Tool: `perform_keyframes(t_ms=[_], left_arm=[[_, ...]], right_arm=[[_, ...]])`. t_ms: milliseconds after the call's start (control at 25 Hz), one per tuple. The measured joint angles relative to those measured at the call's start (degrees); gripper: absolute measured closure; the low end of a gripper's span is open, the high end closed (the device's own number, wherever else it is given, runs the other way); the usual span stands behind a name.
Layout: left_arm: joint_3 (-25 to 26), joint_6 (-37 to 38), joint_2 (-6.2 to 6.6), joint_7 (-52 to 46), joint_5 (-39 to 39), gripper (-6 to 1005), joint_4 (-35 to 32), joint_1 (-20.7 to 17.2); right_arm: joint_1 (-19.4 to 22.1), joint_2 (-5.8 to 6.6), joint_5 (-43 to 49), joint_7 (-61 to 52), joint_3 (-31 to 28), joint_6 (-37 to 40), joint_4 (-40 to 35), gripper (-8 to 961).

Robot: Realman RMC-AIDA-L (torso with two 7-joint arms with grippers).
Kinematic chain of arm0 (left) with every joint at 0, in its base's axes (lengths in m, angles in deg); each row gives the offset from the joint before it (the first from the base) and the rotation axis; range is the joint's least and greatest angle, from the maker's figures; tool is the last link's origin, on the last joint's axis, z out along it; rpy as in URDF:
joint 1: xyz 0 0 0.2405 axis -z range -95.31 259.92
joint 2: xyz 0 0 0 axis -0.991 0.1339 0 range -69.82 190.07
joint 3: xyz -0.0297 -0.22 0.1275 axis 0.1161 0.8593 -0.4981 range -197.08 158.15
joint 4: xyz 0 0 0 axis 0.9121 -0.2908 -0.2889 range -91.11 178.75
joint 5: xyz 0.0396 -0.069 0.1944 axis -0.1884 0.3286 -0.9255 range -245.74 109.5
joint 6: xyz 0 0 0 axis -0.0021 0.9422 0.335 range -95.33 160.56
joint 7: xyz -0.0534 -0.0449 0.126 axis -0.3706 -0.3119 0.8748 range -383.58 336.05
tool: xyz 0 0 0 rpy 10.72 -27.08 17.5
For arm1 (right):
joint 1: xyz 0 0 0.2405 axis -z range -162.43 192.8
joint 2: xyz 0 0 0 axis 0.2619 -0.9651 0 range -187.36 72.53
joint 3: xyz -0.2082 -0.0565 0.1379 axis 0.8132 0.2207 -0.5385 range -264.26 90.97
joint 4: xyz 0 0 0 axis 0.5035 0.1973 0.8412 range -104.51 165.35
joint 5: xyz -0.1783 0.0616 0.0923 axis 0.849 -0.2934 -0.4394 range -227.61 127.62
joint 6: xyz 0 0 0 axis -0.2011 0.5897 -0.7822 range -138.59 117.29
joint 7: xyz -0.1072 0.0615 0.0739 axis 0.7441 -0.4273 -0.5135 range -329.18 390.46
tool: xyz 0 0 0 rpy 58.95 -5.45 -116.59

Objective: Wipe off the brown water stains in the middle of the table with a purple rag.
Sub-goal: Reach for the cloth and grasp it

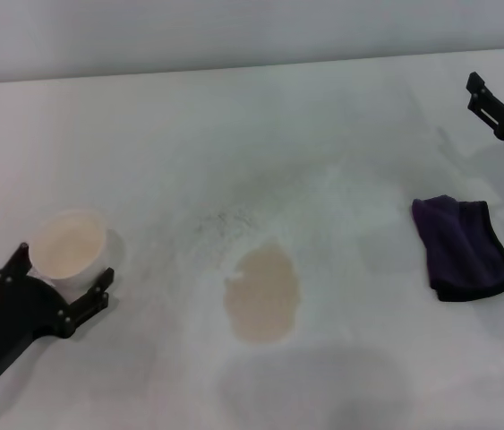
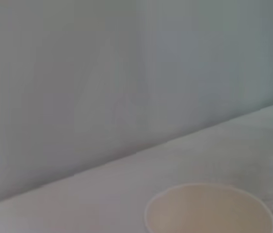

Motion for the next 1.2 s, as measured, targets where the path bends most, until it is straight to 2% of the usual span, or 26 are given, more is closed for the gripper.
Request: perform_keyframes(t_ms=[480,1200], left_arm=[[-0.16,4.85,0.00,2.90,2.04,106,0.18,-2.22],[-0.14,4.59,-0.18,4.12,2.20,107,1.41,-4.39]], right_arm=[[0.46,-0.17,0.00,0.04,0.05,-0.16,0.26,82],[0.53,0.00,0.00,0.02,0.18,1.63,0.08,82]])
